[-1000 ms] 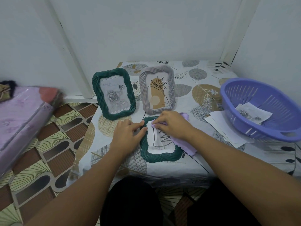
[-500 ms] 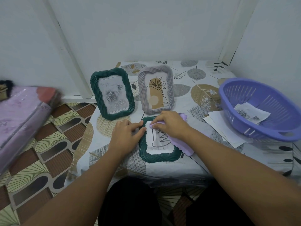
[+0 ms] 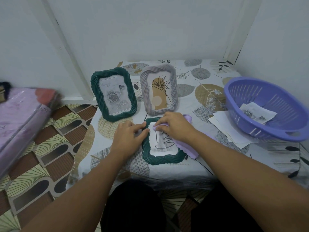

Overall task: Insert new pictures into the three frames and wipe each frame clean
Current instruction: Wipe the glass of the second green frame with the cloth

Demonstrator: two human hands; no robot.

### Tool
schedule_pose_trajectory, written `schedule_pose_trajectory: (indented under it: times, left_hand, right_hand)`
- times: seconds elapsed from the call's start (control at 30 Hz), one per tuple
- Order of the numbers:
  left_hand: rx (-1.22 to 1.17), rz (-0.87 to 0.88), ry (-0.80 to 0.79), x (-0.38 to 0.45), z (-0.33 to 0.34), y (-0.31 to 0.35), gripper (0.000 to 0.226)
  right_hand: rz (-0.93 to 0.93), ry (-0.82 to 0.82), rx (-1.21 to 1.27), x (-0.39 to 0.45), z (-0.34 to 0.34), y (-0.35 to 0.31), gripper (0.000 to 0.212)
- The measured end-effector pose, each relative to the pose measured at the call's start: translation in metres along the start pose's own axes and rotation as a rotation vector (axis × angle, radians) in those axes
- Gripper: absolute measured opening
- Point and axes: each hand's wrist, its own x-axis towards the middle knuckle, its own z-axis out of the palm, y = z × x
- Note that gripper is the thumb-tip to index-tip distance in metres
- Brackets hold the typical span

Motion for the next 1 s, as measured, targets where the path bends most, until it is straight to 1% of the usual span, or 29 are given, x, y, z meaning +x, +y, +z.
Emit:
schedule_pose_trajectory:
  times: [0.07, 0.23, 0.4, 0.57, 0.63, 0.8, 0.9, 1.0]
  left_hand:
    - [-0.002, -0.002, 0.000, 0.000, 0.000, 0.000, 0.039]
    - [0.007, 0.007, 0.005, 0.001, 0.001, -0.001, 0.040]
    - [0.016, 0.011, 0.007, 0.001, 0.002, -0.002, 0.039]
    - [0.004, 0.004, 0.011, 0.002, 0.003, -0.002, 0.040]
    - [0.010, 0.004, 0.008, 0.002, 0.002, -0.002, 0.040]
    - [0.015, 0.004, -0.001, 0.001, 0.001, 0.000, 0.040]
    - [0.006, 0.009, 0.007, 0.001, 0.001, -0.001, 0.040]
    - [0.020, 0.006, -0.001, 0.001, 0.000, -0.001, 0.040]
  right_hand:
    - [-0.002, 0.023, 0.002, 0.003, -0.003, -0.006, 0.021]
    - [-0.021, -0.018, 0.033, -0.004, 0.004, -0.003, 0.022]
    - [-0.013, -0.010, 0.042, -0.002, -0.002, -0.010, 0.021]
    - [-0.060, -0.052, 0.017, -0.014, -0.001, -0.008, 0.021]
    - [-0.077, -0.044, 0.015, -0.016, -0.002, -0.007, 0.021]
    - [-0.056, -0.057, -0.035, -0.007, -0.005, -0.013, 0.019]
    - [-0.065, -0.063, -0.016, -0.016, -0.004, -0.008, 0.019]
    - [-0.024, -0.036, -0.058, -0.013, -0.005, -0.008, 0.020]
